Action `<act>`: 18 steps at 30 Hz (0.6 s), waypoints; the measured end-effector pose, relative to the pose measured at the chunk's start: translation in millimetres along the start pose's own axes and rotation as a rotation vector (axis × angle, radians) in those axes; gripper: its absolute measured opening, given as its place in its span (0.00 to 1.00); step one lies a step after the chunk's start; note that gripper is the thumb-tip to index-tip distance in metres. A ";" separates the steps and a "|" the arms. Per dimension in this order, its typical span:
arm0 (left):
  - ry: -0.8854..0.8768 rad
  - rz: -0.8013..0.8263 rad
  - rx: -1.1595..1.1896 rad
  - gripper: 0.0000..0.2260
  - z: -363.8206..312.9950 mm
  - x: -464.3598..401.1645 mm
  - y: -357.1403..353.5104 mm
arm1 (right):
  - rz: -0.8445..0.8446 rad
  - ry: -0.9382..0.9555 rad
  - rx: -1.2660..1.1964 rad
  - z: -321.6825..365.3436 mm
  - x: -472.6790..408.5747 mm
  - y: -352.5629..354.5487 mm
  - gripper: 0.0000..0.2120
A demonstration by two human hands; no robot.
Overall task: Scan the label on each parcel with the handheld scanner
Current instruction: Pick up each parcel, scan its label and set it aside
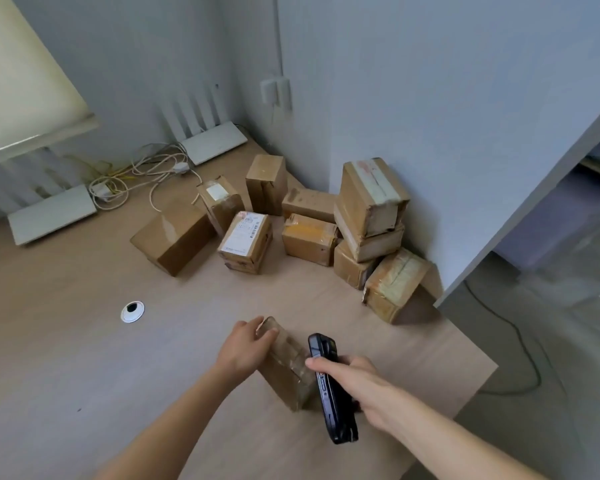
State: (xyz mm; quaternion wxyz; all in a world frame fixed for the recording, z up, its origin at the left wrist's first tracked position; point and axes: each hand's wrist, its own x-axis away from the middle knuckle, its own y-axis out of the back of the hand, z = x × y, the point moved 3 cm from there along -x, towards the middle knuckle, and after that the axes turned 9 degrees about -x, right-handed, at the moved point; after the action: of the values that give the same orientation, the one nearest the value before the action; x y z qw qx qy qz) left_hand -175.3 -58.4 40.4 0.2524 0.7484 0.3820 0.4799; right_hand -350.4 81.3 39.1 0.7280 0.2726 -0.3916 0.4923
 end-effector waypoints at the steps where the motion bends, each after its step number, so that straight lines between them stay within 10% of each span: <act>1: 0.019 -0.001 0.037 0.25 0.7 3.4 3.5 | -0.005 0.024 -0.006 5.2 2.0 0.6 0.27; 18: -0.086 -0.267 0.678 0.21 5.1 158.5 148.6 | 0.093 0.639 0.079 139.5 147.9 -36.3 0.38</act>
State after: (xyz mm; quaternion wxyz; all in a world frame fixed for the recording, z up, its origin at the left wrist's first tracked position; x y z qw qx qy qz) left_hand -82.4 -15.7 232.2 0.0663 0.7525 0.6027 0.2570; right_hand -327.9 33.3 238.7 0.7798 0.1143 -0.1358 0.6004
